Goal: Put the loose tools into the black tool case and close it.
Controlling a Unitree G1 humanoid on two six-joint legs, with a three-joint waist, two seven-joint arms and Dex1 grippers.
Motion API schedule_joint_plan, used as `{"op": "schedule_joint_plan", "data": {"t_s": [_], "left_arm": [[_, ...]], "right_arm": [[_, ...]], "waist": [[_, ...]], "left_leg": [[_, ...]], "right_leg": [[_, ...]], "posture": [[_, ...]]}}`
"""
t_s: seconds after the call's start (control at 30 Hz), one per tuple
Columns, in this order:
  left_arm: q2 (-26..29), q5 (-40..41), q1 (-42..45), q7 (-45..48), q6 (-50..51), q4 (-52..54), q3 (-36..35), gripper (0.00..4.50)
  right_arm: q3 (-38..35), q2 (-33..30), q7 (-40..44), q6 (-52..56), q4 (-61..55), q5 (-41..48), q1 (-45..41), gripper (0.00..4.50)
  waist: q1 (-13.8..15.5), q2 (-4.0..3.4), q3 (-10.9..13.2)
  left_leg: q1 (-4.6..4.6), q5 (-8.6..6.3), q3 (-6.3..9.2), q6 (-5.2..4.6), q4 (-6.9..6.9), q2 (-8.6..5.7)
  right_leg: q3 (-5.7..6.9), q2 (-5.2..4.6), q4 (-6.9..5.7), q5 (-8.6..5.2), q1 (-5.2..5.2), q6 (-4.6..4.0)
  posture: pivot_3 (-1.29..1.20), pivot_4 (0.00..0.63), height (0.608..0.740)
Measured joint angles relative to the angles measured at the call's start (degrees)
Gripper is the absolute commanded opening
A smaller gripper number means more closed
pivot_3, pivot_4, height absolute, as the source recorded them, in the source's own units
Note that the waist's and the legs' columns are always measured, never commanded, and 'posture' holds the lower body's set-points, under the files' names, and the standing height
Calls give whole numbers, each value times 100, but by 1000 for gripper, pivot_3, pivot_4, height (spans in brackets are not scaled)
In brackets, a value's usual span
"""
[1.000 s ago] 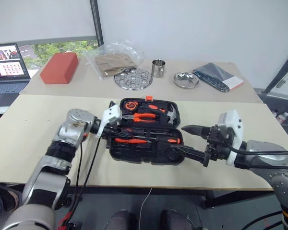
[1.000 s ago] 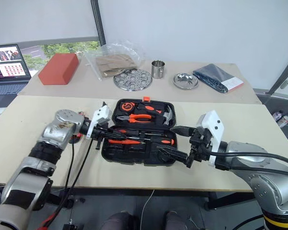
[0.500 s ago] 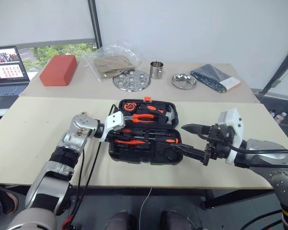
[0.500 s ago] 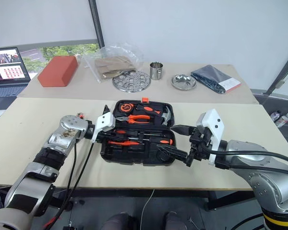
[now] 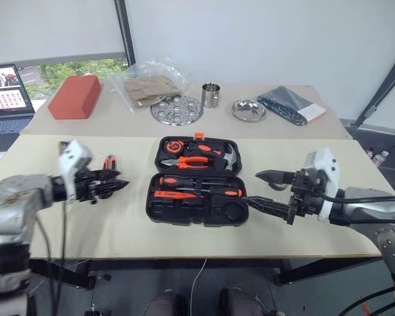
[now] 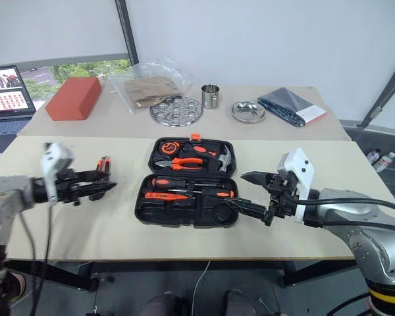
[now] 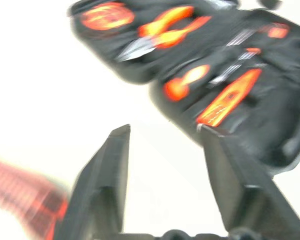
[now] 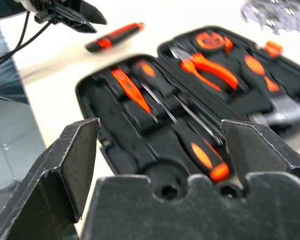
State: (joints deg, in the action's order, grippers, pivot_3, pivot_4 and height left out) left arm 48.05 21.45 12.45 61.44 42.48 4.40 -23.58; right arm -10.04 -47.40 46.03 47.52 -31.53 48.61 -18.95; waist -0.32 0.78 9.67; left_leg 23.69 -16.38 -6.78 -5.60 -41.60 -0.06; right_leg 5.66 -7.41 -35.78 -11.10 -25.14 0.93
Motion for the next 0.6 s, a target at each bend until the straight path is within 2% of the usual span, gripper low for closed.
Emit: {"op": "schedule_joint_plan", "data": {"t_s": [0.07,0.1,0.2,0.27,0.4,0.6], "left_arm": [[-130,28,-822,-341,276,396,-596,4258],[-193,39,-1113,-500,390,577,-832,4470],[-462,106,-1712,-1035,725,1098,-1336,4470],[-562,142,-1733,-1309,954,1235,-1442,4470],[-761,365,-814,-2280,2030,1387,-1490,4470],[-836,258,891,-3388,3125,855,-492,4470]], "right_arm": [[145,28,140,0,10,8,-239,4500],[275,74,189,0,77,0,-375,4500],[575,170,392,-2,242,-9,-723,4500],[669,201,455,-8,316,-18,-830,4500],[817,259,612,-35,421,-82,-964,4500],[982,447,555,-143,450,-316,-965,4500]], "waist": [[-32,1,1],[-15,6,3],[86,4,6],[145,3,7],[252,12,4],[222,17,1]], "left_leg": [[-2,-24,1,43,3,0],[0,-25,6,46,3,1],[-4,-28,10,55,4,-1],[-9,-27,16,63,3,-5],[-14,-20,16,76,0,-8],[-18,-16,-3,77,7,-13]], "right_leg": [[0,-1,1,-1,-1,-2],[1,-3,2,-2,-1,-4],[4,-7,9,-2,-9,-5],[5,-11,9,-2,-5,-5],[11,-1,5,8,0,-10],[8,33,-20,10,11,-10]], "posture": [[0,150,734],[0,150,734],[0,150,734],[0,150,734],[0,150,734],[0,150,734]]}}
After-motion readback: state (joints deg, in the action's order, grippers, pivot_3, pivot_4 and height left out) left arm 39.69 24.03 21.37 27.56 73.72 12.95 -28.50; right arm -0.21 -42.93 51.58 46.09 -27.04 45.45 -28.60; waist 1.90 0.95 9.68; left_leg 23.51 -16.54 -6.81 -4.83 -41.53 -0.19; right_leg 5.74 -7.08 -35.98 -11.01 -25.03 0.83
